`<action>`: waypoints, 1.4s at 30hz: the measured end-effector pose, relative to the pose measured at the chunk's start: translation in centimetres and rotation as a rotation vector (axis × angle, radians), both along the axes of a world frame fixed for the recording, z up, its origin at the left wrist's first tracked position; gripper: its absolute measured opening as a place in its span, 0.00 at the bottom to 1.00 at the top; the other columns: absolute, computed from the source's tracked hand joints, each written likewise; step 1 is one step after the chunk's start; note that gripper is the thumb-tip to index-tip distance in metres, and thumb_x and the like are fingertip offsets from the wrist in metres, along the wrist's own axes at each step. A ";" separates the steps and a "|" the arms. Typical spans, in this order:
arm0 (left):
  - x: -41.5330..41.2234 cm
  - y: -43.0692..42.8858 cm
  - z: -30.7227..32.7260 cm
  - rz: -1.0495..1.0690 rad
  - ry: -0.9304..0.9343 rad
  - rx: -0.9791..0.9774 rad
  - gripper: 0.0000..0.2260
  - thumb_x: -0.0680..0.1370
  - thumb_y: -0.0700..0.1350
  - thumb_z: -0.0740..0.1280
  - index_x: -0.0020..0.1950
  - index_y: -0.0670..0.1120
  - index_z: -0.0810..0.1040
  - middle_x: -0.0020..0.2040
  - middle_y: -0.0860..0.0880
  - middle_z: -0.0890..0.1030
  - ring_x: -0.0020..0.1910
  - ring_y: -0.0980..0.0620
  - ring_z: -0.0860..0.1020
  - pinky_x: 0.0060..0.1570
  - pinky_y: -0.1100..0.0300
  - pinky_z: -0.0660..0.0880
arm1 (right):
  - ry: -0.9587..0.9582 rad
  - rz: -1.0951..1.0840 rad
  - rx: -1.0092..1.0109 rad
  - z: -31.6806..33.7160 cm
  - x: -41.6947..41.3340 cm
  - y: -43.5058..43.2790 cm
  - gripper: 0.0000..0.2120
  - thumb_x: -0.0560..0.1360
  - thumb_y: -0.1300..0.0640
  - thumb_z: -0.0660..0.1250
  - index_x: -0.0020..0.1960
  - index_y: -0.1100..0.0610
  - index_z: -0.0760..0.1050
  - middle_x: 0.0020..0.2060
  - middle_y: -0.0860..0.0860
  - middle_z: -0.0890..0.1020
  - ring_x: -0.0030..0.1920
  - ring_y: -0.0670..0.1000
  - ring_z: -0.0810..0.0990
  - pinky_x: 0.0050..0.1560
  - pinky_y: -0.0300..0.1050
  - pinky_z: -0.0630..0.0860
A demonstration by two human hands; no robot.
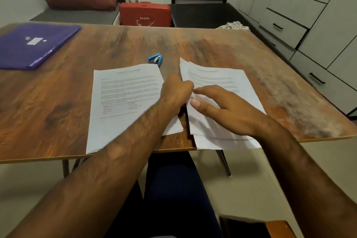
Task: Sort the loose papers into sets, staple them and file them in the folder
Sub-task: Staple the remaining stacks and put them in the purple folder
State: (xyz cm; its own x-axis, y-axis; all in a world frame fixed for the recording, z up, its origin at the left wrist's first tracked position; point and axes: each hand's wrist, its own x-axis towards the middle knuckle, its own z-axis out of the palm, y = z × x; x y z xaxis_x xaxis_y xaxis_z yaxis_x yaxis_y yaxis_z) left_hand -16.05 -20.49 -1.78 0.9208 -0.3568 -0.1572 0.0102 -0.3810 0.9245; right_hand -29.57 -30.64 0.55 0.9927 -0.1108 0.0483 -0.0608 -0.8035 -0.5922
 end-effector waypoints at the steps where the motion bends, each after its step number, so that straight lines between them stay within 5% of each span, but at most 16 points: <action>1: 0.5 0.6 0.3 -0.006 -0.062 0.091 0.07 0.78 0.42 0.66 0.53 0.45 0.82 0.46 0.49 0.83 0.46 0.48 0.82 0.46 0.53 0.81 | 0.010 0.011 -0.002 0.4 0.8 0.3 0.33 0.77 0.28 0.54 0.77 0.42 0.69 0.76 0.41 0.72 0.74 0.42 0.69 0.71 0.45 0.64; 6: 3.4 5.2 1.3 0.024 -0.238 0.288 0.06 0.79 0.43 0.68 0.54 0.46 0.81 0.50 0.47 0.80 0.51 0.49 0.79 0.56 0.50 0.78 | 0.057 0.057 -0.079 0.8 5.6 2.9 0.27 0.81 0.34 0.57 0.74 0.46 0.73 0.73 0.46 0.74 0.71 0.47 0.72 0.72 0.51 0.69; 11: 7.3 12.3 1.1 0.132 -0.389 0.536 0.18 0.77 0.46 0.68 0.67 0.45 0.79 0.66 0.42 0.79 0.65 0.42 0.75 0.66 0.52 0.72 | 0.056 0.054 -0.137 -0.8 10.3 5.8 0.28 0.81 0.35 0.61 0.76 0.48 0.71 0.75 0.46 0.72 0.72 0.50 0.72 0.71 0.57 0.71; 18: 11.0 19.3 -1.6 0.230 -0.345 0.931 0.33 0.81 0.69 0.54 0.77 0.49 0.69 0.78 0.40 0.65 0.76 0.39 0.64 0.76 0.42 0.60 | 0.007 -0.090 -0.309 -3.8 14.9 8.4 0.34 0.79 0.32 0.60 0.77 0.52 0.65 0.76 0.50 0.69 0.74 0.55 0.68 0.73 0.59 0.67; 22: 11.6 19.9 -3.6 0.217 -0.538 0.931 0.34 0.78 0.72 0.54 0.75 0.53 0.72 0.68 0.44 0.71 0.67 0.43 0.69 0.69 0.44 0.68 | 0.012 -0.097 -0.375 -6.2 14.9 9.0 0.38 0.78 0.28 0.47 0.79 0.49 0.62 0.80 0.49 0.65 0.79 0.53 0.62 0.80 0.61 0.58; 26: 11.7 20.2 -4.3 0.221 -0.595 0.896 0.31 0.78 0.72 0.55 0.72 0.54 0.73 0.65 0.46 0.72 0.64 0.46 0.69 0.65 0.47 0.69 | 0.013 -0.125 -0.379 -6.4 15.0 9.1 0.41 0.76 0.27 0.45 0.82 0.49 0.59 0.82 0.47 0.62 0.81 0.53 0.60 0.81 0.60 0.56; 42: 12.3 20.0 -3.5 0.232 -0.409 0.670 0.29 0.76 0.65 0.70 0.75 0.58 0.71 0.69 0.51 0.71 0.68 0.49 0.66 0.66 0.48 0.64 | 0.032 -0.145 -0.381 -6.7 15.2 9.3 0.42 0.76 0.26 0.45 0.83 0.48 0.58 0.82 0.47 0.61 0.82 0.53 0.60 0.81 0.58 0.56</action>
